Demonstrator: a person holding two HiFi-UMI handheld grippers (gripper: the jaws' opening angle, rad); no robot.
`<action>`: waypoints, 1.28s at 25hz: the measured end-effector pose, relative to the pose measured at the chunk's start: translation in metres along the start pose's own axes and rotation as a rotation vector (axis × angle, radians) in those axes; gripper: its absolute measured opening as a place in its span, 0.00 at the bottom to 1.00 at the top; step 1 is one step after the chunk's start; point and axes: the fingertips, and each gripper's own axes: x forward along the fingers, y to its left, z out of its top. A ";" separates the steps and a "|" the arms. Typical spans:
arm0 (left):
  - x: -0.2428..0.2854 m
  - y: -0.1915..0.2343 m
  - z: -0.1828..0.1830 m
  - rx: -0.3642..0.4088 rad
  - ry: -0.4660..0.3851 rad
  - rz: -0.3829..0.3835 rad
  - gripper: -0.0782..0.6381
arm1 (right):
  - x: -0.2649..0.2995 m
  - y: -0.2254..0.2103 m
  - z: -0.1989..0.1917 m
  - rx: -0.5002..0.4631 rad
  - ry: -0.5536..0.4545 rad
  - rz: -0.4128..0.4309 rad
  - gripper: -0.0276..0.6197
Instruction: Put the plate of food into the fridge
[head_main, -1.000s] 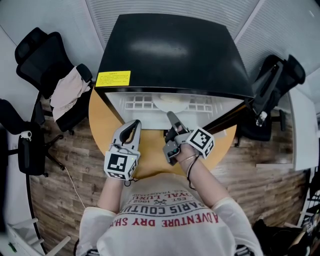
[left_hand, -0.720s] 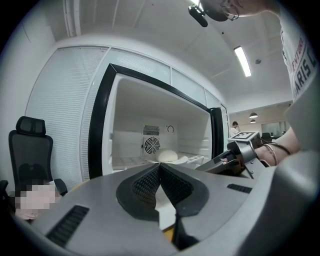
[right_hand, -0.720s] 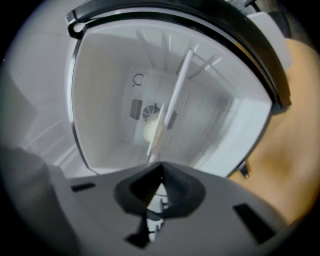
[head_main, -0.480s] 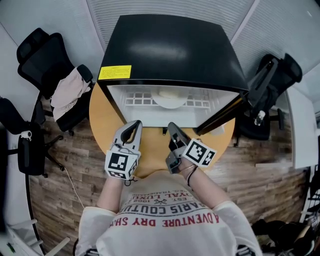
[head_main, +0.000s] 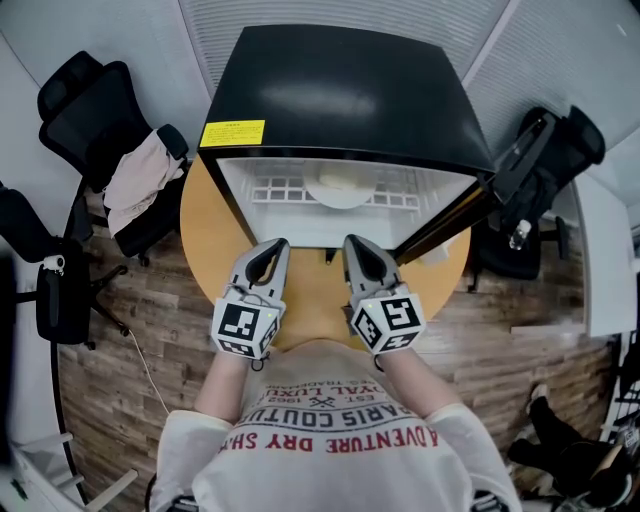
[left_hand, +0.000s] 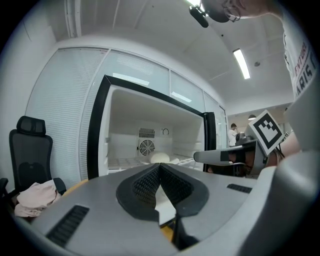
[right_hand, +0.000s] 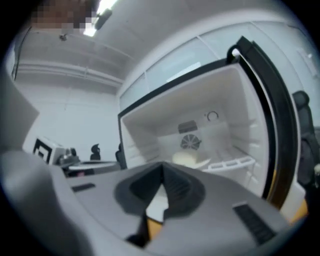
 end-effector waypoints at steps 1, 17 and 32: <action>0.000 -0.002 0.001 0.001 -0.001 -0.002 0.15 | -0.001 0.001 0.003 -0.041 -0.010 -0.005 0.09; 0.004 -0.014 0.018 0.019 -0.031 -0.015 0.15 | -0.013 -0.001 0.025 -0.335 -0.098 -0.073 0.09; 0.006 -0.010 0.020 0.031 -0.031 0.006 0.16 | -0.009 -0.001 0.022 -0.312 -0.070 -0.062 0.09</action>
